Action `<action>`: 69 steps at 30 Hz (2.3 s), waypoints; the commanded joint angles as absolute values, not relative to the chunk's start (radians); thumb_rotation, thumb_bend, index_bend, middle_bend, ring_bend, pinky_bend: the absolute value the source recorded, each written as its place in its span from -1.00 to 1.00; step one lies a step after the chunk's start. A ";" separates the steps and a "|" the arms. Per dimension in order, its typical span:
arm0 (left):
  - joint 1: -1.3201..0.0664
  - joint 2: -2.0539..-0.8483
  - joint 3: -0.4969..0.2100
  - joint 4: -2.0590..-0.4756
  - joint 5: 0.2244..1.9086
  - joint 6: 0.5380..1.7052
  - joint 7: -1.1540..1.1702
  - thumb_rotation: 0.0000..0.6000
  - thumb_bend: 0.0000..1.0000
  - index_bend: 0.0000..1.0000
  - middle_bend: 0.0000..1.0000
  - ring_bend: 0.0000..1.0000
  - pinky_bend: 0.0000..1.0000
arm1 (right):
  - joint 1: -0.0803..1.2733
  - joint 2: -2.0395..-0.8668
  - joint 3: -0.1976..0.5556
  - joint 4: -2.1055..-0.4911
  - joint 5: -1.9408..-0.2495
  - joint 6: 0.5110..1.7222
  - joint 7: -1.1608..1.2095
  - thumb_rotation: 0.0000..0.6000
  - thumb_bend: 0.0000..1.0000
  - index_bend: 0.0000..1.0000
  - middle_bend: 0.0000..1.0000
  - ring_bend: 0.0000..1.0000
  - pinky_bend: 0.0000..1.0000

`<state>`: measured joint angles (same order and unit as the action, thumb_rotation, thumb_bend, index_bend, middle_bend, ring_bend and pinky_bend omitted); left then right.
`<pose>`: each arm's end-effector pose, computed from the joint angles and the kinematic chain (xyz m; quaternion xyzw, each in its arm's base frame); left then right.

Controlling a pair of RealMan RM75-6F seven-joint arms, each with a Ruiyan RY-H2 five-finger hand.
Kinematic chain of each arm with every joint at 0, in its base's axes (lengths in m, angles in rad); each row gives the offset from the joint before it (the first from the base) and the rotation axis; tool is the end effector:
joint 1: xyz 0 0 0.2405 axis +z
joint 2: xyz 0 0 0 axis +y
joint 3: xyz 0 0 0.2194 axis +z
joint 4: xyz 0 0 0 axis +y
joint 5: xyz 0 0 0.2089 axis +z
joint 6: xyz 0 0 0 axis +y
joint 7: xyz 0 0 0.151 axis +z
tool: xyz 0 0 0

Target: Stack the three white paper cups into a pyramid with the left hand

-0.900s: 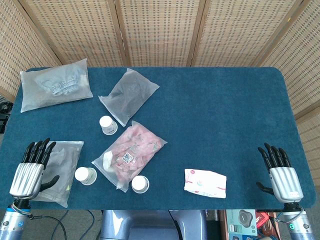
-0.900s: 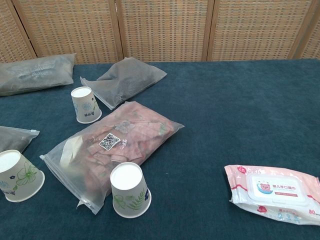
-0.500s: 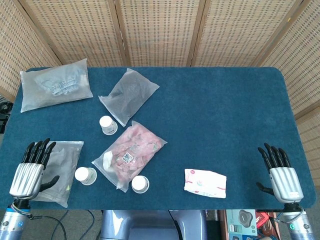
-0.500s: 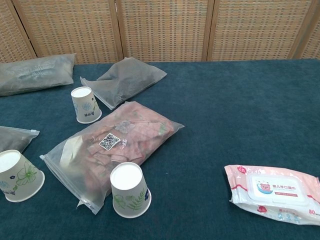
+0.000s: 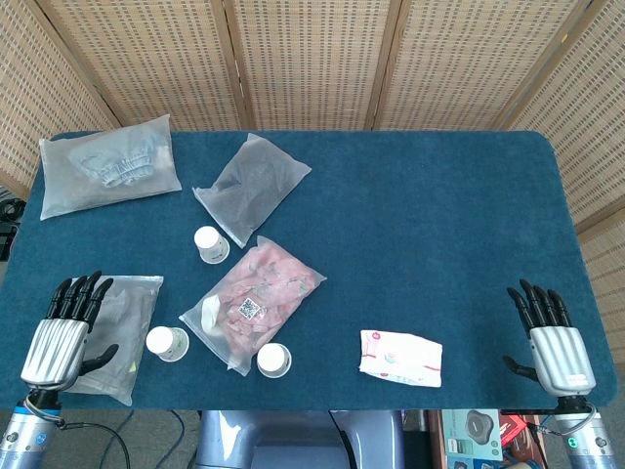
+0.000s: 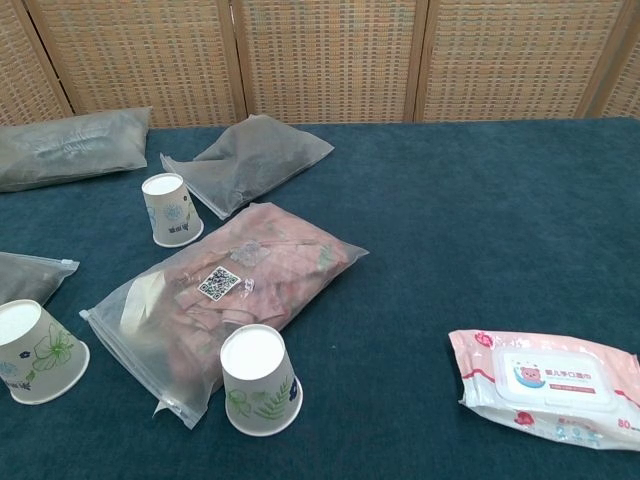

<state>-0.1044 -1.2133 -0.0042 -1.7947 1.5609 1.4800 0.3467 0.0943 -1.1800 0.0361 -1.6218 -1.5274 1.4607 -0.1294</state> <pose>-0.2194 0.1751 0.0975 -0.6452 -0.3550 -0.3747 0.5633 -0.2659 -0.1838 0.1188 0.6247 -0.3712 0.3688 0.5796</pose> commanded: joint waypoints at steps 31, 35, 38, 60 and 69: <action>-0.470 -1.176 -0.042 -1.836 1.751 1.062 0.407 1.00 -0.56 -1.00 -1.00 -1.00 -1.00 | 0.097 -1.183 0.047 -1.612 -1.493 1.440 -0.125 1.00 -0.75 -1.00 -1.00 -1.00 -1.00; -0.514 -1.185 -0.041 -1.876 1.718 0.986 0.408 1.00 -0.56 -1.00 -1.00 -1.00 -1.00 | 0.097 -1.183 0.049 -1.611 -1.486 1.438 -0.124 1.00 -0.75 -1.00 -1.00 -1.00 -1.00; -0.541 -1.189 -0.046 -1.897 1.687 0.937 0.435 1.00 -0.56 -1.00 -1.00 -1.00 -1.00 | 0.098 -1.182 0.050 -1.612 -1.483 1.435 -0.123 1.00 -0.75 -1.00 -1.00 -1.00 -1.00; -0.734 -1.287 -0.084 -1.969 1.256 0.732 0.720 1.00 -0.56 -0.88 -1.00 -1.00 -1.00 | 0.091 -1.158 0.064 -1.604 -1.461 1.438 -0.058 1.00 -0.75 -1.00 -1.00 -1.00 -1.00; -0.804 -1.348 -0.065 -1.951 1.108 0.753 0.801 1.00 -0.56 -0.72 -1.00 -1.00 -1.00 | 0.090 -1.152 0.066 -1.603 -1.458 1.438 -0.041 1.00 -0.75 -1.00 -1.00 -1.00 -1.00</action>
<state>-0.7898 -1.3355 -0.0713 -1.9556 1.1268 0.7465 0.7865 0.0903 -1.1532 0.0658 -1.6030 -1.4587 1.4381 -0.0422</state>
